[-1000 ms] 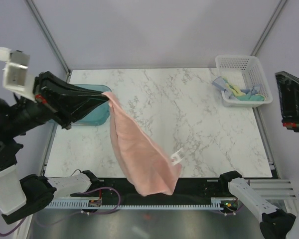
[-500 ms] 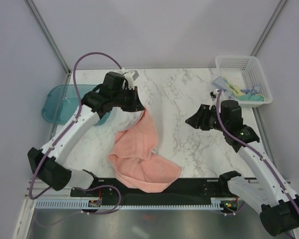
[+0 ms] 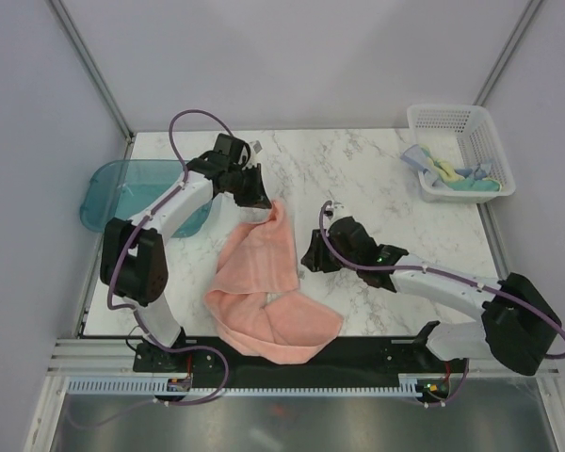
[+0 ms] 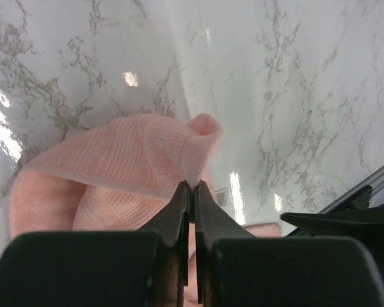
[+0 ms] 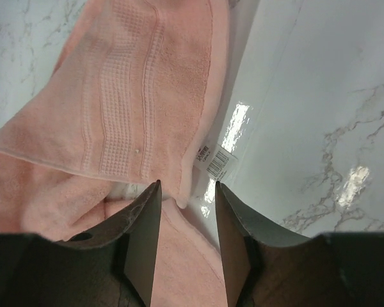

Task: Fold and stack the towels
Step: Flatten out the crumpled towel

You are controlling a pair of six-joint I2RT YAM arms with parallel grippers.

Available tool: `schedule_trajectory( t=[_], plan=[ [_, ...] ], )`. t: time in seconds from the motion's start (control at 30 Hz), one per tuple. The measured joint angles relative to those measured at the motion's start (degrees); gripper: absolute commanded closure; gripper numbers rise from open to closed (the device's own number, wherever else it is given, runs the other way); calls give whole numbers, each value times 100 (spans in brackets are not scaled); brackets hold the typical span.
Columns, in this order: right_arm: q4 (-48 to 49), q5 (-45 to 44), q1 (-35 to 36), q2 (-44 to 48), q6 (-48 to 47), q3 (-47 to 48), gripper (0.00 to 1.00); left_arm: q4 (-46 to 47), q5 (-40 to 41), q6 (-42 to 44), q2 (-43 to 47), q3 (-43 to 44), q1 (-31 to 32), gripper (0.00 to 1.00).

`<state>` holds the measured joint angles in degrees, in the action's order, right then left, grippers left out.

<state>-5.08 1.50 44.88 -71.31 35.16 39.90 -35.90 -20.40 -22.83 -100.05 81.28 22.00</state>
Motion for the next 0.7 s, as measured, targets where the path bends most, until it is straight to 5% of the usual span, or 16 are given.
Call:
schedule_trajectory(
  t=[0.33,0.7],
  plan=[
    [885,-933,957,-776,1290,-269,52,308,-273,-9,-66,140,-111,98],
    [1543,-1189,1154,-1287,1746,-664,53,328,-278,-9,-66,79,-153,98]
  ],
)
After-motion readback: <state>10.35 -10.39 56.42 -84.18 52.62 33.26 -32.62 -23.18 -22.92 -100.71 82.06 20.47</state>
